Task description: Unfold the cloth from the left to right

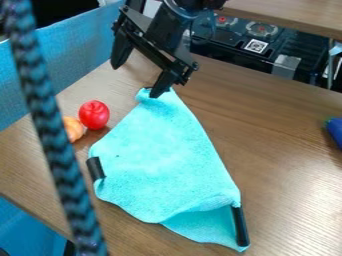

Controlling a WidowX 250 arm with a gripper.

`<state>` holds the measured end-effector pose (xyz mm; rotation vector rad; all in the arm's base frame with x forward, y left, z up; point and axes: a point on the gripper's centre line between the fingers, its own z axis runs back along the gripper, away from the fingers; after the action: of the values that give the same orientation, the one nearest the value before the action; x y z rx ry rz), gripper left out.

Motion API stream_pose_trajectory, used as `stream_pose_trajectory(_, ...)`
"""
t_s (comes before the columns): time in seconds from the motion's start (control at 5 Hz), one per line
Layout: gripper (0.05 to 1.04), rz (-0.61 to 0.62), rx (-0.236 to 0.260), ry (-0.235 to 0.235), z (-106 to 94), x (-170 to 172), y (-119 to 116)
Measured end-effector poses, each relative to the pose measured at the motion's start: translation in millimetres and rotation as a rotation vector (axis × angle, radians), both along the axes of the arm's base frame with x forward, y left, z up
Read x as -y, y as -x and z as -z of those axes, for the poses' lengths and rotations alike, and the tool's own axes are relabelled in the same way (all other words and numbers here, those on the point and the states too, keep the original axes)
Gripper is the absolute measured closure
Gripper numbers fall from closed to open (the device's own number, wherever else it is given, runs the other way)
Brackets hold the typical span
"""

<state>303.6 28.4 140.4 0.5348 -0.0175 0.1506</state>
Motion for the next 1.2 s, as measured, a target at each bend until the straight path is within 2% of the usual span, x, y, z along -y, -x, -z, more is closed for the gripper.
stream_pose_trajectory(0.2, 0.084, -0.004, -0.024, 0.001, 9.4, 0.5, 1.5)
stream_pose_trajectory(0.4, 0.084, -0.095, 0.015, 0.044, 29.2, -13.1, 15.5)
stream_pose_trajectory(0.6, 0.084, -0.225, 0.059, 0.149, 33.1, -30.2, 30.3)
stream_pose_trajectory(0.8, 0.084, -0.327, 0.102, 0.312, 31.2, -46.3, 44.2)
stream_pose_trajectory(1.0, 0.084, -0.464, 0.157, 0.436, 38.8, -54.1, 58.0)
stream_pose_trajectory(1.2, 0.084, -0.539, 0.155, 0.428, 52.2, -57.5, 66.9)
